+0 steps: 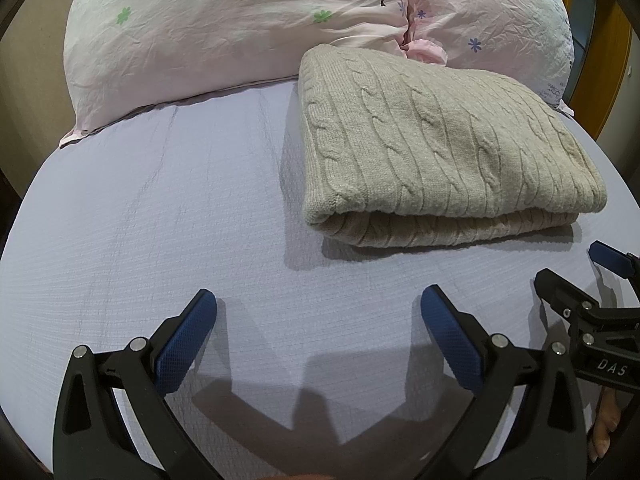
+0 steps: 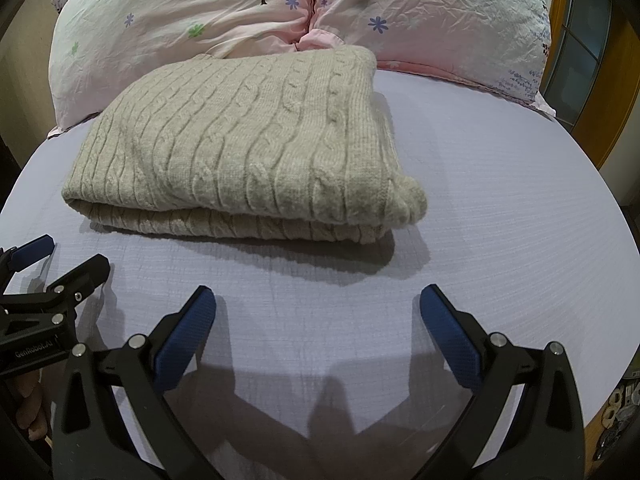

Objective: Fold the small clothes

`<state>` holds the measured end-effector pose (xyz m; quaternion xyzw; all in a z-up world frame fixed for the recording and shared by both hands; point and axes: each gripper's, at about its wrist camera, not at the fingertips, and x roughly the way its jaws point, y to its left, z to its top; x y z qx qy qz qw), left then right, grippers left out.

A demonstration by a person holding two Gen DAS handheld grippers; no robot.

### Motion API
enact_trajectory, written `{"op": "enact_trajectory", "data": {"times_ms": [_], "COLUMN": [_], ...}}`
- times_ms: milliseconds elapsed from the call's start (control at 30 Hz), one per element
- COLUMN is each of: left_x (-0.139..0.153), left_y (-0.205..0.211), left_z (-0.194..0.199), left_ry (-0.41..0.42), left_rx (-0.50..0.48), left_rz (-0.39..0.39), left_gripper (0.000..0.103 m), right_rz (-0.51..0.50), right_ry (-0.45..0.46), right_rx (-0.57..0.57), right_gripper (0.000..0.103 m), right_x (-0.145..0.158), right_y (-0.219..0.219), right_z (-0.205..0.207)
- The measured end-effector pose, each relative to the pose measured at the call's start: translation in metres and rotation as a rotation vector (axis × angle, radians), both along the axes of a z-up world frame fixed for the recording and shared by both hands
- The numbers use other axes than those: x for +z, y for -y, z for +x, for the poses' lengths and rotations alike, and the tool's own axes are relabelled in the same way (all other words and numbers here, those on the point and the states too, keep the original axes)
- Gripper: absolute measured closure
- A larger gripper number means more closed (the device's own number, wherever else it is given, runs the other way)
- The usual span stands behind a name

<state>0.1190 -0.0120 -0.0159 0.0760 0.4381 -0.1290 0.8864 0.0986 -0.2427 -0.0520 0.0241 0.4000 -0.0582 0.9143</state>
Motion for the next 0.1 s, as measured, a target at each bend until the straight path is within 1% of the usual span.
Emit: {"op": "enact_trajectory", "data": {"times_ms": [100], "left_x": [0.0], "left_y": [-0.0001], "left_z": [0.0002], "left_ry": [0.0], "left_rx": [-0.001], "left_rz": [0.0], "left_gripper": [0.001], "right_rz": [0.0], "right_ry": [0.0], "right_rx": [0.0], "right_gripper": [0.002], "right_x": [-0.0001], "right_y": [-0.0002], "right_z": [0.0]}}
